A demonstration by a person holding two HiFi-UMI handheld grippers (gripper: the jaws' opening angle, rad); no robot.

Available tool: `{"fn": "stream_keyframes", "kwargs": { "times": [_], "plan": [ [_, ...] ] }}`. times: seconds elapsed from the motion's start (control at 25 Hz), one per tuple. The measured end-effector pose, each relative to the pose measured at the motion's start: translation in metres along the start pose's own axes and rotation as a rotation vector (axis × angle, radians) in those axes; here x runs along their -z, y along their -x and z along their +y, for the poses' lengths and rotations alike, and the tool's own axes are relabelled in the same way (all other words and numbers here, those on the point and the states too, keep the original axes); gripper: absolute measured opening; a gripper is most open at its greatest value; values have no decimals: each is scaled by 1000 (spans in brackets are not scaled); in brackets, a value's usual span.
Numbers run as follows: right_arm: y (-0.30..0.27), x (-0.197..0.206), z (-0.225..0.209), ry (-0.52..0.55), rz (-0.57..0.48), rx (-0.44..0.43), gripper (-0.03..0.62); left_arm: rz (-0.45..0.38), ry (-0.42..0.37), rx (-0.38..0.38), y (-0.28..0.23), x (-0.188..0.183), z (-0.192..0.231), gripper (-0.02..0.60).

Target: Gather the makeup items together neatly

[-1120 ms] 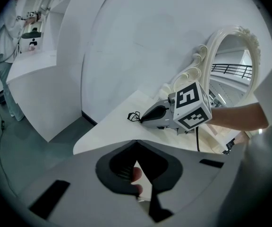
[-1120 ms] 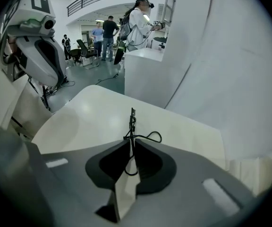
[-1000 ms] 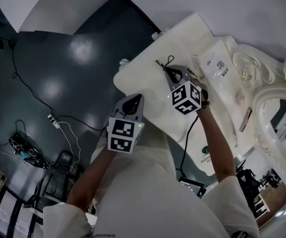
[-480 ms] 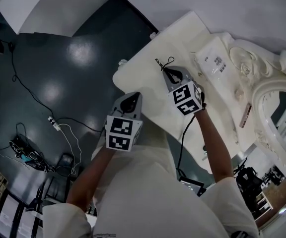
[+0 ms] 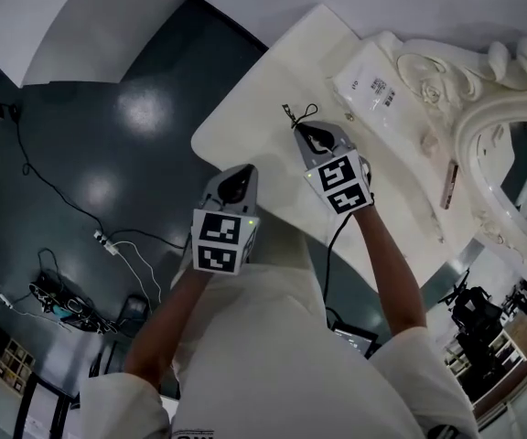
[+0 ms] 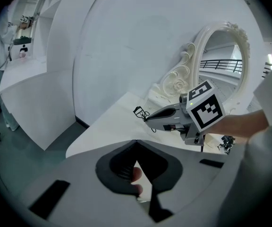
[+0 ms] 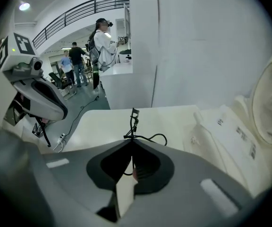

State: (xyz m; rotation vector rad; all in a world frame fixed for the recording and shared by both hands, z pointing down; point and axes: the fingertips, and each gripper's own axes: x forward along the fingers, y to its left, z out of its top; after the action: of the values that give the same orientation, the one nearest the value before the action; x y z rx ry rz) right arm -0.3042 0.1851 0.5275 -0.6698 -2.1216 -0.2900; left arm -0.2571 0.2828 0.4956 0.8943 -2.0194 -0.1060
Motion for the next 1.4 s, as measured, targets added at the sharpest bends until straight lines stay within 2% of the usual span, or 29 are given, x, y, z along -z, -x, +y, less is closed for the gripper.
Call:
{"fn": "stream_keyframes", "kwargs": {
  "times": [1.04, 1.4],
  "plan": [
    [117, 97, -2, -298, -58, 201, 12, 74, -209, 174, -11, 24, -109, -5],
    [153, 133, -2, -440, -88, 305, 12, 114, -294, 238, -23, 34, -153, -5]
  ]
}}
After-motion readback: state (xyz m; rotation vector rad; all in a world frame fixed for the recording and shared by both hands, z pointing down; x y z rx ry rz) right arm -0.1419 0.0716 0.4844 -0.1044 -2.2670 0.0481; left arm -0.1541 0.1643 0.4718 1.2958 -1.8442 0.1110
